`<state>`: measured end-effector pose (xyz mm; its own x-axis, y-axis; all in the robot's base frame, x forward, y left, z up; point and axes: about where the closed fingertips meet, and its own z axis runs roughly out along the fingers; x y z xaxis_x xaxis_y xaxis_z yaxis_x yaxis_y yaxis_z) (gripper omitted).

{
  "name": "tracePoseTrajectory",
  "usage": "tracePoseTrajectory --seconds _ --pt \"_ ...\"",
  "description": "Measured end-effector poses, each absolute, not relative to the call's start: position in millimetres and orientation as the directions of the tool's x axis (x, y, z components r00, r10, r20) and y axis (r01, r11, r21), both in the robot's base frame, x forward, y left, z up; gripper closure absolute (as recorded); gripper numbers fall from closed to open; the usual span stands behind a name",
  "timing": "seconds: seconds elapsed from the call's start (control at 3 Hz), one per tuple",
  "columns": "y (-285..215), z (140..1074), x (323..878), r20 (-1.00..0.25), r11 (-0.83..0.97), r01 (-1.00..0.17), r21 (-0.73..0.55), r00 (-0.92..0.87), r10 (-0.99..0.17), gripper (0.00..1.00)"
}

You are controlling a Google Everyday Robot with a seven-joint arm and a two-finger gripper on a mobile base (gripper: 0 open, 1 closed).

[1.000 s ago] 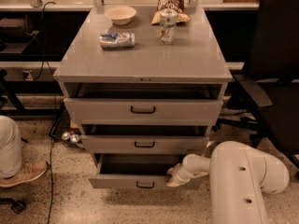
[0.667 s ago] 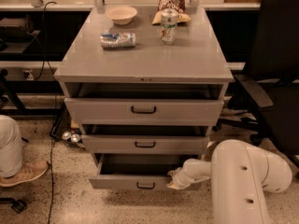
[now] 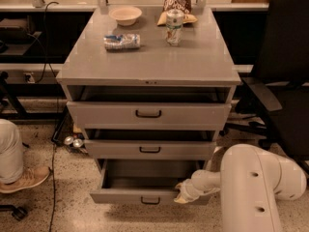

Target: Open bottom drawer

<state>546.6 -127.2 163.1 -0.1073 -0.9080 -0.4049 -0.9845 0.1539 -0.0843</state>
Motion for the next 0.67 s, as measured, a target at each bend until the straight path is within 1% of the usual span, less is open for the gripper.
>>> tracePoseTrajectory --seconds 0.33,0.67 --pt "-130.2 155.4 521.3 -0.401 0.167 -0.983 -0.08 -0.122 -0.908 1.0" --pt "-129.8 158.4 520.3 -0.401 0.168 -0.983 -0.08 -0.123 -0.908 1.0"
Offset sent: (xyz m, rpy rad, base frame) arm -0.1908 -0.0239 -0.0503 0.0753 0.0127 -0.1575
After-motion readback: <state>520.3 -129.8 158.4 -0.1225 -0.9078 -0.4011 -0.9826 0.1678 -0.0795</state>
